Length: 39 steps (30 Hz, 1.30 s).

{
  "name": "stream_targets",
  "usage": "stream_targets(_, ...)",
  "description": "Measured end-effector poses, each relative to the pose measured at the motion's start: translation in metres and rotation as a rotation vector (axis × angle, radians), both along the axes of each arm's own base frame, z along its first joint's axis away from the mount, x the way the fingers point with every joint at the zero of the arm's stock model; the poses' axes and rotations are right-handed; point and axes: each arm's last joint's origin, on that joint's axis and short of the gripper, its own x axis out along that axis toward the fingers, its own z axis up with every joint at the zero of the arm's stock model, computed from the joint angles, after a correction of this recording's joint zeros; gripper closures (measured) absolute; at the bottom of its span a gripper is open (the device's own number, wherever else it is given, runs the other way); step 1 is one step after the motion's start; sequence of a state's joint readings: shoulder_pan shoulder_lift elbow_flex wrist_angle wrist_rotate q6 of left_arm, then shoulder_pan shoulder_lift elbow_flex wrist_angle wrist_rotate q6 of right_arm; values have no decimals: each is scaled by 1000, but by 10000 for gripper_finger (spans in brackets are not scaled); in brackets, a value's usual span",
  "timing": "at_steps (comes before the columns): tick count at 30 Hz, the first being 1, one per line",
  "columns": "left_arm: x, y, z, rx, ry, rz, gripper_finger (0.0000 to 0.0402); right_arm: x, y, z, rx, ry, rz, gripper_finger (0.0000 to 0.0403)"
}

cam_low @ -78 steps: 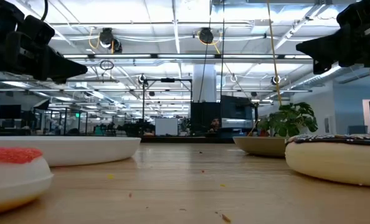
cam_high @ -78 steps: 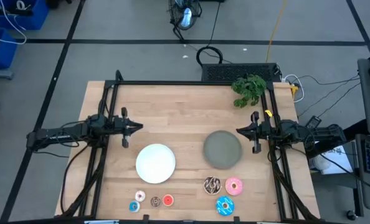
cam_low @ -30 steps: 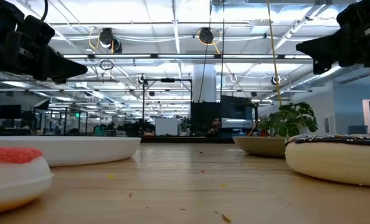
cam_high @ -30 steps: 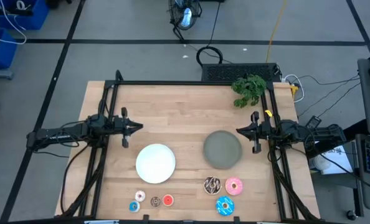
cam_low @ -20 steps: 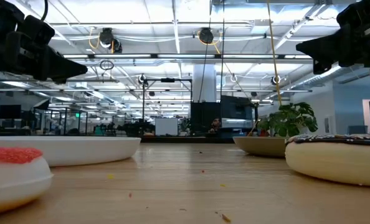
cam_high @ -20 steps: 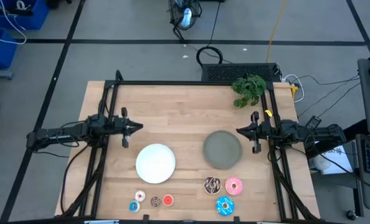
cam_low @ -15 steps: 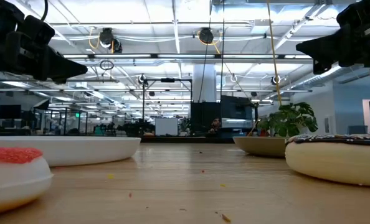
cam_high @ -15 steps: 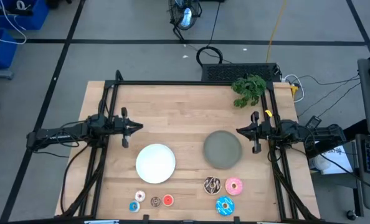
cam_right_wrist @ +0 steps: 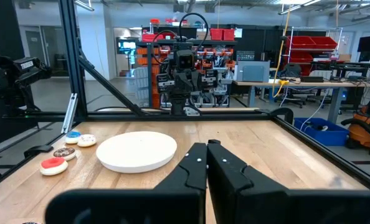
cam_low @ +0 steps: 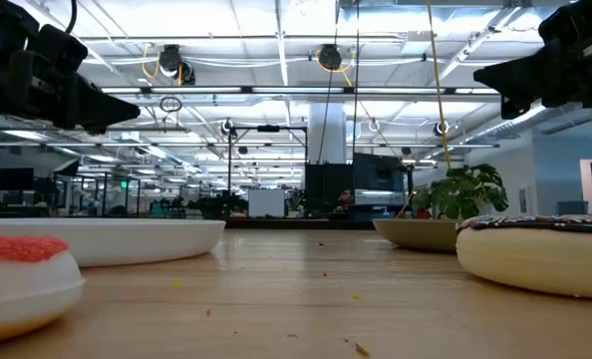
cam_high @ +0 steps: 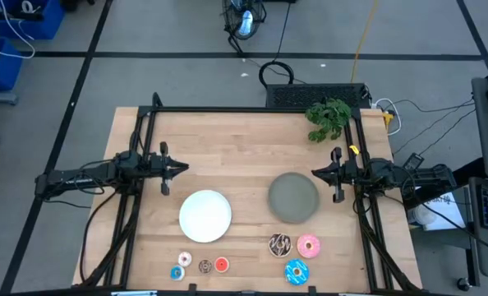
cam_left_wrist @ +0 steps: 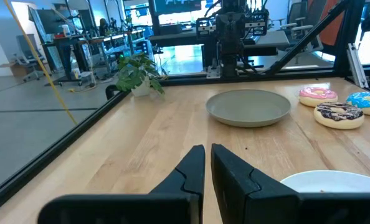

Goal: Pick & Place donuts

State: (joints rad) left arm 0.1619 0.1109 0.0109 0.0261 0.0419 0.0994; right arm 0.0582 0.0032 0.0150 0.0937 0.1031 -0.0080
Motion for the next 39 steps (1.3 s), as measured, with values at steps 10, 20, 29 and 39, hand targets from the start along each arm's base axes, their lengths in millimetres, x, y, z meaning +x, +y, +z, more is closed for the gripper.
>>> stream_targets(10,0,0,0,0,0,0,366,0,0,0,0,0,0,403)
stream_targets(20,0,0,0,0,0,0,366,0,0,0,0,-1,0,403)
stream_targets(29,0,0,3,-206,-61,3,366,0,0,0,45,-3,4,403)
stream_targets(39,0,-2,7,-556,-120,-37,366,0,0,1,75,-16,7,403)
